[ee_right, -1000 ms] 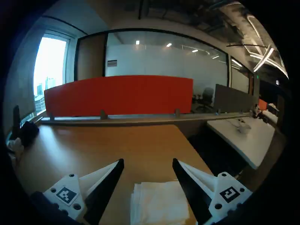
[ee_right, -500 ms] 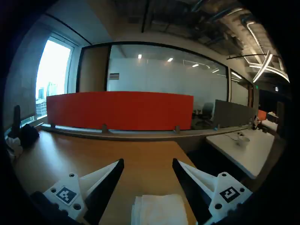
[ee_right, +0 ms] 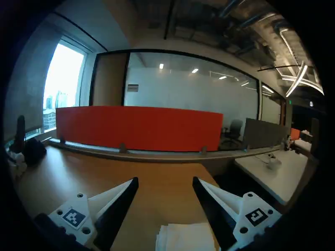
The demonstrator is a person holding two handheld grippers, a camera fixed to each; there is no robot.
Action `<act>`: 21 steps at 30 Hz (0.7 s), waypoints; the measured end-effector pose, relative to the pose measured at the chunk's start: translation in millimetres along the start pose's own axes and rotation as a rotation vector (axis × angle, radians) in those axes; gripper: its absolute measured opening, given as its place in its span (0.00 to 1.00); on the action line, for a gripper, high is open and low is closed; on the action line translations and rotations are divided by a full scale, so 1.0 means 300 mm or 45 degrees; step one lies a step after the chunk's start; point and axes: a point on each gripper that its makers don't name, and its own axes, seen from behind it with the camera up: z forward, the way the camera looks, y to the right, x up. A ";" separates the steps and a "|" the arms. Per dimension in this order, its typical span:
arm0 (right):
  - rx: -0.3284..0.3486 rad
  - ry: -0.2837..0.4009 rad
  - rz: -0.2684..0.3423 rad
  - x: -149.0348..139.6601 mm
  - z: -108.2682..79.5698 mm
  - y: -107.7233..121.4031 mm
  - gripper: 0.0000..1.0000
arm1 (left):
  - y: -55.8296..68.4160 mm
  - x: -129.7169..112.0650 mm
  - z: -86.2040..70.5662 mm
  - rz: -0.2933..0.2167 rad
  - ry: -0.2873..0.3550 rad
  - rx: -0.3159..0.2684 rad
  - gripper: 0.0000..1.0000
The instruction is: Fold towel
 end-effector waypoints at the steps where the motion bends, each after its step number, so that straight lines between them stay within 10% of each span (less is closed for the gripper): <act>1: 0.004 0.000 -0.001 0.004 0.000 -0.010 1.00 | -0.005 0.016 0.004 -0.001 0.017 0.005 0.92; 21: 0.096 0.031 0.033 0.108 0.024 -0.270 1.00 | -0.096 0.366 0.086 -0.020 0.332 0.044 0.92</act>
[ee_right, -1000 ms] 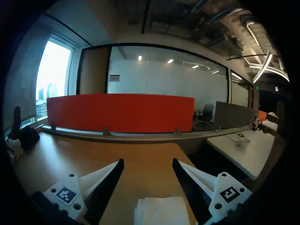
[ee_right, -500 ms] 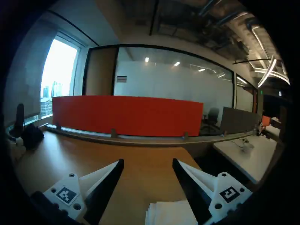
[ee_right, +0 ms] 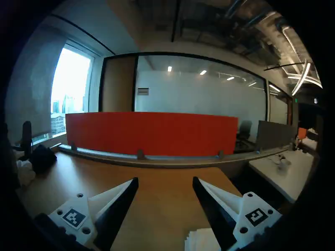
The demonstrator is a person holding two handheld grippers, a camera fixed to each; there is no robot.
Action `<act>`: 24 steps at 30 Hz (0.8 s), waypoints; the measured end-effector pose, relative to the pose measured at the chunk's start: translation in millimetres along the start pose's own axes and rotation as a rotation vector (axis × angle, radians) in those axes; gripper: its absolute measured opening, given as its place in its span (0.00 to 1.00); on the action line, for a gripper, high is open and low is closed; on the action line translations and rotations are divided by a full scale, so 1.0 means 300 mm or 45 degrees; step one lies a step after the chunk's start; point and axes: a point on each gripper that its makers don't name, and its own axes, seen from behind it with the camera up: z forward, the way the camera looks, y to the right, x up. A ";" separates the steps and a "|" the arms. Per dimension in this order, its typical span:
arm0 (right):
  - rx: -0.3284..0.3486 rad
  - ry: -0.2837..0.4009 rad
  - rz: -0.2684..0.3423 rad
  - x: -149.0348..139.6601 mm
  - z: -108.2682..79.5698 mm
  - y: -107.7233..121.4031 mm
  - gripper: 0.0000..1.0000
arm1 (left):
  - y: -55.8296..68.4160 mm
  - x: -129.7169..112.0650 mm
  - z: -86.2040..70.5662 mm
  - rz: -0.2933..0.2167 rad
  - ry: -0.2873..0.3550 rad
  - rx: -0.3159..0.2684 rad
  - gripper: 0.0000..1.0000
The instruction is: Fold towel
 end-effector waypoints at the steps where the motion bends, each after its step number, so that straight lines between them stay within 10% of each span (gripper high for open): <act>1: 0.002 0.006 0.003 0.009 0.003 -0.012 1.00 | -0.002 0.009 0.007 -0.001 0.008 0.001 0.92; 24: 0.033 0.055 0.061 0.086 0.050 -0.207 1.00 | -0.012 0.166 0.091 -0.023 0.150 -0.007 0.92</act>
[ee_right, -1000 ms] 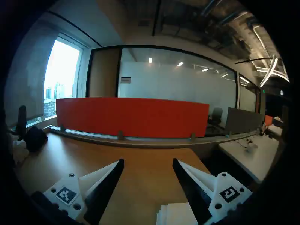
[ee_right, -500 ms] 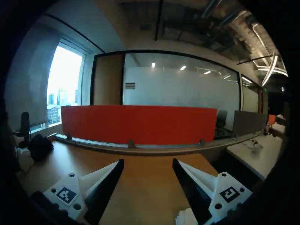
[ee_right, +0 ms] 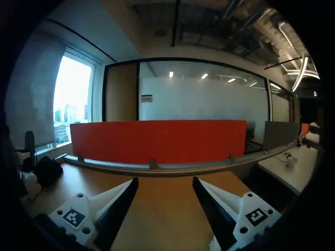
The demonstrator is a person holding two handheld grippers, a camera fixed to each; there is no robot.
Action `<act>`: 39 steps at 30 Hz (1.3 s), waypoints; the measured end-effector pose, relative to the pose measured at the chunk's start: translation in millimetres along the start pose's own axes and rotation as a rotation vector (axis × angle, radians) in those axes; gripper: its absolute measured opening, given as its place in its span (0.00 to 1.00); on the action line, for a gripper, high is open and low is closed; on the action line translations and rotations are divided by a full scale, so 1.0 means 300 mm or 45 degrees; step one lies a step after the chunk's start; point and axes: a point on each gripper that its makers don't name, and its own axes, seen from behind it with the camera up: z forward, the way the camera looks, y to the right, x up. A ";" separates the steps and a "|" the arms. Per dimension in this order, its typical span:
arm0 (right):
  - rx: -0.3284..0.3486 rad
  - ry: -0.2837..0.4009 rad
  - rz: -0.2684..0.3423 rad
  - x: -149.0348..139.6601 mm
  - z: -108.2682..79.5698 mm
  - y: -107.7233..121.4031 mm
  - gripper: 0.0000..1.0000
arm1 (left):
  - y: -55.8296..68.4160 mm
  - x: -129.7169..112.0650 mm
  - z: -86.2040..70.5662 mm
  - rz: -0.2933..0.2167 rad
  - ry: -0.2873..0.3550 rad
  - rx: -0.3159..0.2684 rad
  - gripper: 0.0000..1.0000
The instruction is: Fold towel
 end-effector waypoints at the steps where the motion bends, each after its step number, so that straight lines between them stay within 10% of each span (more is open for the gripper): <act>1: -0.001 0.001 0.000 0.000 0.000 0.000 1.00 | -0.001 -0.001 0.000 -0.001 0.000 0.001 0.91; 39: -0.034 0.031 0.030 -0.026 -0.033 -0.040 1.00 | 0.004 -0.283 0.016 0.031 0.065 0.007 0.92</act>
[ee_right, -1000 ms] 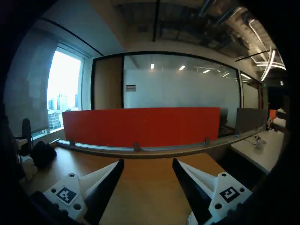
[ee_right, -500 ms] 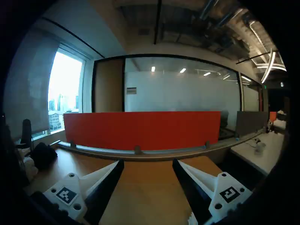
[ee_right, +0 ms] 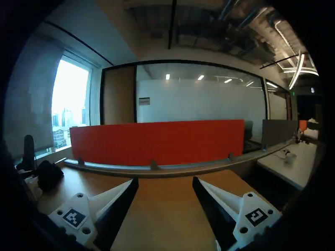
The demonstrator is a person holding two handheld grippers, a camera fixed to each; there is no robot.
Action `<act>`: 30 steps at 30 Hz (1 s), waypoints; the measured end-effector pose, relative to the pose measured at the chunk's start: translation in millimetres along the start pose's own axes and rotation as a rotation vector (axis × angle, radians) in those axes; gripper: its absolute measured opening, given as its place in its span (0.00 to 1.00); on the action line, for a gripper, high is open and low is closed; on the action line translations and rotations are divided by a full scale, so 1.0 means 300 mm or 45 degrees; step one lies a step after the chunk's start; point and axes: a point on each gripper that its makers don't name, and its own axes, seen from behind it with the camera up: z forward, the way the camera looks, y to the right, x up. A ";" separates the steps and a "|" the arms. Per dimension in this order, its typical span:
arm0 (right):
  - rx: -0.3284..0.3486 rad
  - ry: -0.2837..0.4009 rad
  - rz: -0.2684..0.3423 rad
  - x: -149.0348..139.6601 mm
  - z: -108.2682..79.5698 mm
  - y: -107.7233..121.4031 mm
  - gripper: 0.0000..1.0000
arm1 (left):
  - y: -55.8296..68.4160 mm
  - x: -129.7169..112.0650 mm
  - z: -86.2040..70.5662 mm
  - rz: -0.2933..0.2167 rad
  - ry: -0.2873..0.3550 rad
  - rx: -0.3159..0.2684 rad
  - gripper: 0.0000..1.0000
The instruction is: Fold towel
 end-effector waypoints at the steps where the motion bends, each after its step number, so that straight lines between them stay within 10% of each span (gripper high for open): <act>1: -0.001 0.000 -0.003 -0.007 0.000 0.001 1.00 | 0.001 -0.014 0.001 -0.001 0.002 0.001 0.92; 30: 0.020 0.063 -0.026 -0.130 0.020 -0.045 1.00 | -0.020 -0.278 -0.017 -0.033 0.045 0.029 0.91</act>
